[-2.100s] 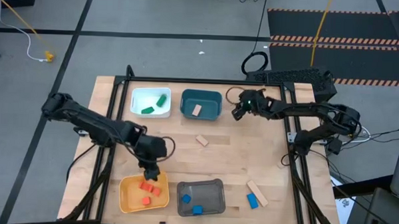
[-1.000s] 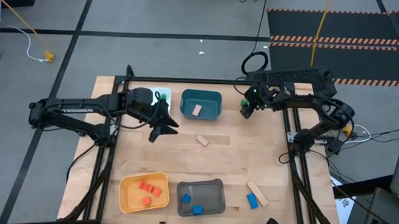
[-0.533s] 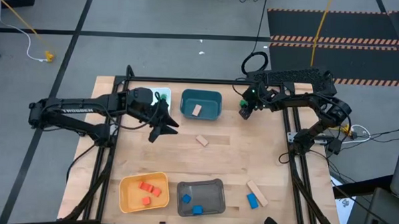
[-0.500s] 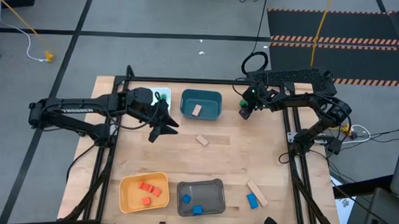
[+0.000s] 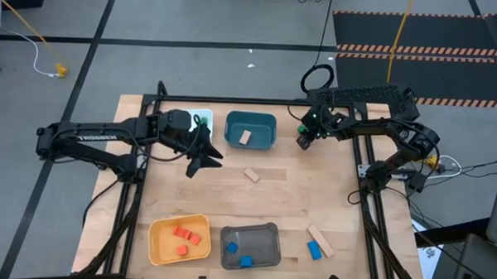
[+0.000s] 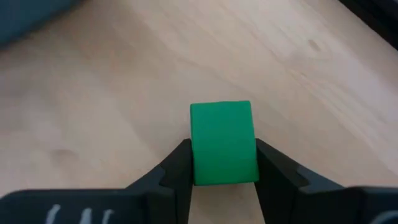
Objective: Sort & place blocks by color
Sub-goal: Put the green block into the white bin
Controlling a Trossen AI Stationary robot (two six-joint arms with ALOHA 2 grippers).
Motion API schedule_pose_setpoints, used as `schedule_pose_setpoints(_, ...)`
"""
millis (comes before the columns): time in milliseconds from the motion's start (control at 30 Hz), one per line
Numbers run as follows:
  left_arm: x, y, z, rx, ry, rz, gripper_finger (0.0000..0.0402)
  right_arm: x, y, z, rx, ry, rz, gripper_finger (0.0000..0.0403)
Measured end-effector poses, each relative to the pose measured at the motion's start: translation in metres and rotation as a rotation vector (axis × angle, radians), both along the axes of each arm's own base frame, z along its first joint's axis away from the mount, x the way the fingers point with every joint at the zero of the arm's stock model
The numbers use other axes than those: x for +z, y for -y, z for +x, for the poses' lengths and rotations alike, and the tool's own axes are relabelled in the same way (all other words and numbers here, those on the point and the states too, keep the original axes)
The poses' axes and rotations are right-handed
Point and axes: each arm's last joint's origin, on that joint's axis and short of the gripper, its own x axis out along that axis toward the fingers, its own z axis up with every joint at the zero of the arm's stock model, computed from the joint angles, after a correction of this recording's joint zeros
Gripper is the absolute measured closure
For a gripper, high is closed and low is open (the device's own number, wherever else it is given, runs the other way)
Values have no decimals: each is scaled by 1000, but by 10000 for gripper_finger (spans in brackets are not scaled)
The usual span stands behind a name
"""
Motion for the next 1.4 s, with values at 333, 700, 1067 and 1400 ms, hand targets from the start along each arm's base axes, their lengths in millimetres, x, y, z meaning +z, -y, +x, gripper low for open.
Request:
schedule_pose_setpoints(333, -6, -7, 8, 199, -40, 21, 231, 53, -40, 21, 130, 222, -115, 286)
schedule_pose_setpoints(700, -42, -8, 55, 219, -76, -52, 231, 89, -130, 65, 493, 519, -263, 286)
schedule_pose_setpoints(1067, -48, 3, 78, 258, 8, -210, 231, 77, -189, 85, 707, 421, -609, 286)
schedule_pose_setpoints(1400, -61, 11, 95, 283, 38, -272, 231, 61, -203, 101, 742, 434, -744, 286)
